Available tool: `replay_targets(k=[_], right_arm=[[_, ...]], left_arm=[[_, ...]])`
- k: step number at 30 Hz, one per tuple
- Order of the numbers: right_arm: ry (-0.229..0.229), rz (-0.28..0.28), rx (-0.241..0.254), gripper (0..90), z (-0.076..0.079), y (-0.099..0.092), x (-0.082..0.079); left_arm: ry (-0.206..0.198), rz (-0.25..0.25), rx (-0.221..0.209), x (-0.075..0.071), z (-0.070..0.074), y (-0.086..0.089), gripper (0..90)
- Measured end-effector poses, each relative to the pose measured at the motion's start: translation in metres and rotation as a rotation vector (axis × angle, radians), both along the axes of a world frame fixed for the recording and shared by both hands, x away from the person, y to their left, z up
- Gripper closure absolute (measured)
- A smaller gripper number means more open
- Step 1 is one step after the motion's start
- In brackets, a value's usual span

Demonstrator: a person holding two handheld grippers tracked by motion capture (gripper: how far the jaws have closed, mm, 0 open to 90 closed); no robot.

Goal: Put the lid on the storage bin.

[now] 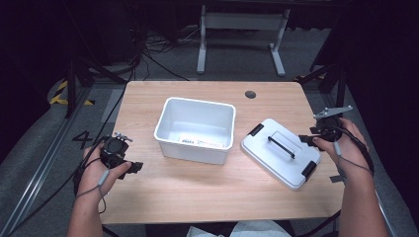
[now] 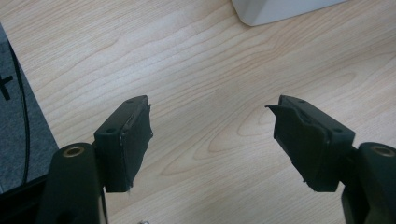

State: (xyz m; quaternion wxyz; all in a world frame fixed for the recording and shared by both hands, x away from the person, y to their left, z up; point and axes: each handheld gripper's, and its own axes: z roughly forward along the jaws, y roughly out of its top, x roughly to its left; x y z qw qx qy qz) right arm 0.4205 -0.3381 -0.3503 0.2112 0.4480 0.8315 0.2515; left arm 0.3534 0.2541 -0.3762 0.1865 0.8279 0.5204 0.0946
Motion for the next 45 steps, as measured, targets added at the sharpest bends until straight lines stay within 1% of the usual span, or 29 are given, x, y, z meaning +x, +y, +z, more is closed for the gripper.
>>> replay_targets(k=[1,2,4,6,8,9,10,11,12,15,16,17,18,19,20,22,23,26,27,28,30,33,35,37,38,39,41,43,45], right_arm=[[-0.025,0.003,0.009,46.0,0.004,0.001,-0.002],[-0.034,0.005,0.017,46.0,0.006,0.002,-0.003],[-0.04,0.007,0.027,46.4,0.008,0.003,-0.005],[-0.051,0.005,0.024,46.6,0.01,0.005,-0.006],[-0.043,0.017,0.028,46.6,0.009,0.011,-0.004],[-0.043,0.017,0.028,46.6,0.009,0.011,-0.004],[-0.048,0.024,0.029,46.9,0.009,0.013,-0.004],[-0.035,0.041,0.026,47.0,0.008,0.017,-0.003],[-0.035,0.041,0.026,47.0,0.008,0.017,-0.003],[0.002,0.063,0.016,48.1,0.007,0.022,0.001],[0.033,0.081,-0.001,48.1,0.007,0.026,0.005],[0.033,0.081,-0.001,48.1,0.007,0.026,0.005],[0.048,0.093,-0.005,48.2,0.007,0.029,0.006],[0.075,0.105,-0.011,48.0,0.007,0.032,0.008],[0.097,0.11,-0.025,48.0,0.007,0.035,0.009],[0.127,0.128,-0.067,48.7,0.007,0.041,0.011],[0.139,0.135,-0.077,49.1,0.007,0.043,0.012],[0.198,0.142,-0.085,49.4,0.01,0.048,0.017],[0.218,0.143,-0.109,50.3,0.012,0.051,0.02],[0.218,0.143,-0.109,50.3,0.012,0.051,0.02],[0.241,0.156,-0.129,50.6,0.013,0.058,0.022],[0.273,0.174,-0.128,51.0,0.011,0.068,0.025],[0.309,0.185,-0.149,51.0,0.007,0.075,0.028],[0.338,0.2,-0.196,50.9,0.002,0.082,0.033],[0.338,0.2,-0.196,50.9,0.002,0.082,0.033],[0.347,0.203,-0.204,50.9,0.002,0.084,0.035],[0.358,0.21,-0.201,50.7,0.001,0.09,0.04],[0.367,0.22,-0.208,50.6,-0.002,0.095,0.043],[0.386,0.227,-0.222,50.6,-0.006,0.099,0.045]], left_arm=[[-0.004,-0.005,-0.001,0.0,0.0,0.0,28.2],[-0.004,-0.001,-0.001,0.001,-0.001,0.0,28.2],[-0.001,-0.019,0.003,0.003,-0.004,-0.001,27.6],[-0.001,-0.04,-0.001,0.005,-0.007,-0.003,27.3],[-0.007,-0.05,-0.008,0.006,-0.006,-0.003,27.1],[-0.006,-0.051,-0.017,0.006,-0.006,-0.003,27.1],[-0.009,-0.056,-0.015,0.006,-0.004,-0.003,27.2],[-0.014,-0.05,-0.025,0.006,-0.001,-0.003,27.2],[-0.014,-0.05,-0.025,0.006,-0.001,-0.003,27.2],[-0.017,-0.054,-0.02,0.007,-0.001,-0.002,27.2],[-0.012,-0.059,-0.018,0.008,-0.001,-0.002,27.2],[-0.006,-0.058,-0.017,0.009,-0.002,-0.001,27.2],[0.005,-0.054,-0.01,0.01,-0.004,0.0,27.2],[0.008,-0.05,0.005,0.012,-0.005,0.001,27.2],[0.019,-0.04,0.015,0.012,-0.005,0.002,27.2],[0.013,-0.033,0.033,0.015,-0.006,0.004,27.2],[0.015,-0.035,0.031,0.017,-0.005,0.006,27.2],[-0.002,-0.03,0.015,0.02,-0.003,0.009,27.2],[-0.001,-0.032,0.013,0.02,-0.004,0.009,27.2],[0.003,-0.036,0.011,0.021,-0.004,0.009,27.2],[0.004,-0.033,0.009,0.022,-0.005,0.01,27.2],[-0.004,-0.024,0.012,0.024,-0.004,0.014,27.2],[-0.01,-0.018,0.006,0.024,-0.003,0.017,27.2],[-0.015,-0.015,0.007,0.023,-0.002,0.019,27.2],[-0.016,-0.012,0.009,0.023,-0.002,0.021,27.2],[-0.015,-0.007,0.004,0.023,-0.001,0.021,27.2],[-0.022,-0.003,0.0,0.022,-0.001,0.023,27.2],[-0.019,-0.003,-0.003,0.021,-0.001,0.023,27.2],[-0.017,-0.012,0.006,0.02,-0.001,0.025,27.2]])
